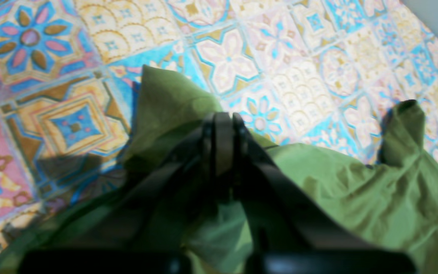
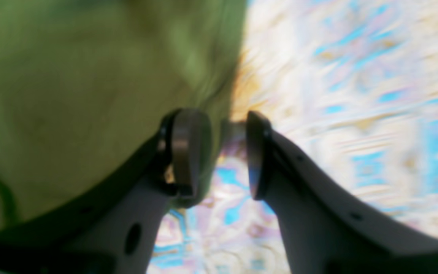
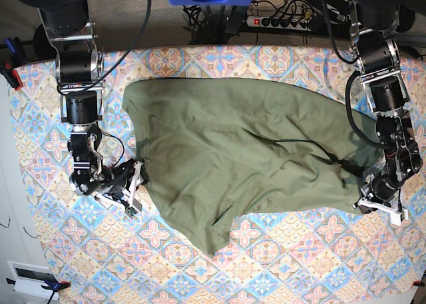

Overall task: Layout the t-shirt on the table in an organized manner, then fold the t-shirt properly
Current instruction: 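Grasp the shirt's opposite corner with the right gripper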

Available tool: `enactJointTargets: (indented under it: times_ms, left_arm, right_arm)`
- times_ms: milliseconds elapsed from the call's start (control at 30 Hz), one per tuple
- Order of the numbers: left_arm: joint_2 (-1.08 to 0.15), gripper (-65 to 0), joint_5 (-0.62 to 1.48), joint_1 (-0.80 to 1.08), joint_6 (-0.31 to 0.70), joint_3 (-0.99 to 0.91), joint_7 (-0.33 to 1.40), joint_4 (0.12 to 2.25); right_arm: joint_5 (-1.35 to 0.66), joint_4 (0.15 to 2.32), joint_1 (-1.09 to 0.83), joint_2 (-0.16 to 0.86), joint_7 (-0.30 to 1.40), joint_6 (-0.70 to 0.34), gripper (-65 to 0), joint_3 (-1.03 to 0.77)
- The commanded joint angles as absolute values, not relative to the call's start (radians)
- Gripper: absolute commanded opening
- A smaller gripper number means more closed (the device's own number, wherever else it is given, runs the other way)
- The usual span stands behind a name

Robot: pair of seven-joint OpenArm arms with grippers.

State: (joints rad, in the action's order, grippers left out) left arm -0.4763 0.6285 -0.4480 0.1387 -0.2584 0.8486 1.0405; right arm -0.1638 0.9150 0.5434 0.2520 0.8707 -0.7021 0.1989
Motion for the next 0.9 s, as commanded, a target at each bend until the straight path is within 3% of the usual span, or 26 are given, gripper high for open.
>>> enactJointTargets:
  times_ms: [0, 467, 867]
  left_arm:
    - [-0.496, -65.0, 0.636, -0.476, 0.143, -0.269, 0.828, 1.061]
    - [-0.495, -65.0, 0.636, -0.433, 0.143, -0.272, 0.828, 1.075]
    - [-0.495, -65.0, 0.636, -0.433, 0.145, -0.272, 0.828, 1.075]
  right_arm:
    - [-0.176, 0.923, 0.596, 0.252, 0.840, -0.698, -45.0, 0.206]
    - [-0.171, 0.799, 0.657, 0.176, 0.737, -0.698, -45.0, 0.226]
    - [-0.171, 0.654, 0.657, 0.171, 0.587, -0.698, -45.3, 0.226]
